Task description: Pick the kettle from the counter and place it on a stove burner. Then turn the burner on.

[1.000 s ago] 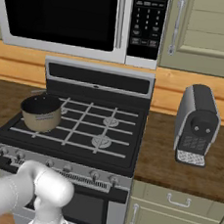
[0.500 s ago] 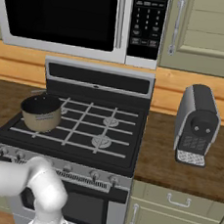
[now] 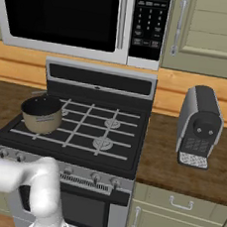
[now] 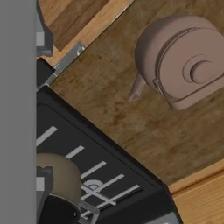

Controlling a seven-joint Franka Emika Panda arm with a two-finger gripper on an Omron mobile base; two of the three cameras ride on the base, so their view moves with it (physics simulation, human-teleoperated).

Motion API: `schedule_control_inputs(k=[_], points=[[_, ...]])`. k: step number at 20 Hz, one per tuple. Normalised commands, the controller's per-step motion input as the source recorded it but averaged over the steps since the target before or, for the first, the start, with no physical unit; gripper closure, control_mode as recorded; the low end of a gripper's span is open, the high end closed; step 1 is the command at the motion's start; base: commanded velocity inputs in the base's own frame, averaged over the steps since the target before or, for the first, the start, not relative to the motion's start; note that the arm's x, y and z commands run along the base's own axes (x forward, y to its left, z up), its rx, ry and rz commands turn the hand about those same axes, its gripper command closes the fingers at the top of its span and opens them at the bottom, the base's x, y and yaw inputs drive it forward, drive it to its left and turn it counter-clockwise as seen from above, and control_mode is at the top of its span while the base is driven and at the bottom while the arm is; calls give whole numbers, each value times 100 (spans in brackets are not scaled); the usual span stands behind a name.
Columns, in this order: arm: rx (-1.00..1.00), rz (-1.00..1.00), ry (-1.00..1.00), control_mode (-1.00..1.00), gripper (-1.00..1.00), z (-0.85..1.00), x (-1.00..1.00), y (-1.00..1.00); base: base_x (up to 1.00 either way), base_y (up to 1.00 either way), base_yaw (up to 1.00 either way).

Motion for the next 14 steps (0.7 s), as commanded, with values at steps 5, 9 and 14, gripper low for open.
schedule_control_inputs(k=[5, 9, 14], points=[[-9, 0, 2, -100, -100, -28, 38, 34, 0, 0, 0], [-6, 1, 11, -100, -100, -35, 27, 33, 0, 0, 0], [0, 1, 5, -100, -100, -3, 12, 30, 0, 0, 0]])
